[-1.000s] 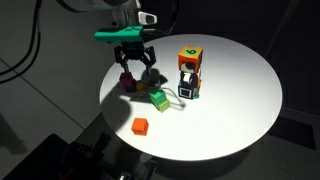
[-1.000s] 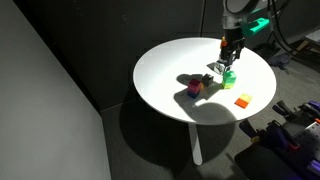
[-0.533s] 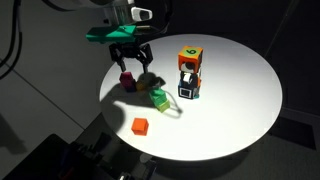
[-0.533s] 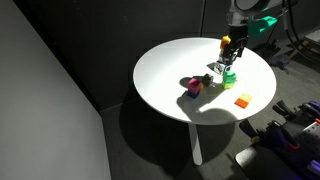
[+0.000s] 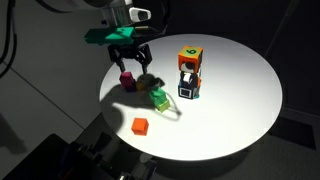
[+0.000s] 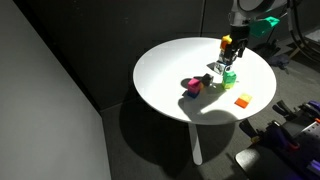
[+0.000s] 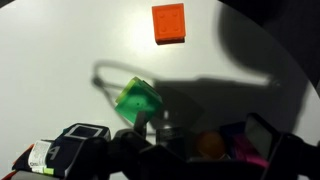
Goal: Remove the grey block from on top of the orange block and put it on the table
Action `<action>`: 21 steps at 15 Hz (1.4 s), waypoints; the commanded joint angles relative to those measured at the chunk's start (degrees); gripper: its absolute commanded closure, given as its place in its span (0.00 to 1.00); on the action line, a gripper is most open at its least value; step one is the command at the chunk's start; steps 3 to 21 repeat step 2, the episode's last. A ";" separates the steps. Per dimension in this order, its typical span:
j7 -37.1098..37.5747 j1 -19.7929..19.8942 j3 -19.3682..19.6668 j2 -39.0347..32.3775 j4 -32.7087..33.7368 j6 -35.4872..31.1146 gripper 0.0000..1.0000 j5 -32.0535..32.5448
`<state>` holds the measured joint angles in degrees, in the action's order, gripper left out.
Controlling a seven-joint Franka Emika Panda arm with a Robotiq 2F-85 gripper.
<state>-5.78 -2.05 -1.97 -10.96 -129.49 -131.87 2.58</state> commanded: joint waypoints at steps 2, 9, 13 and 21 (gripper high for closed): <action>0.04 0.12 -0.13 -0.02 0.10 0.15 0.00 0.03; 0.04 0.12 -0.13 -0.02 0.10 0.15 0.00 0.03; 0.04 0.12 -0.13 -0.02 0.10 0.15 0.00 0.03; 0.04 0.12 -0.13 -0.02 0.10 0.15 0.00 0.03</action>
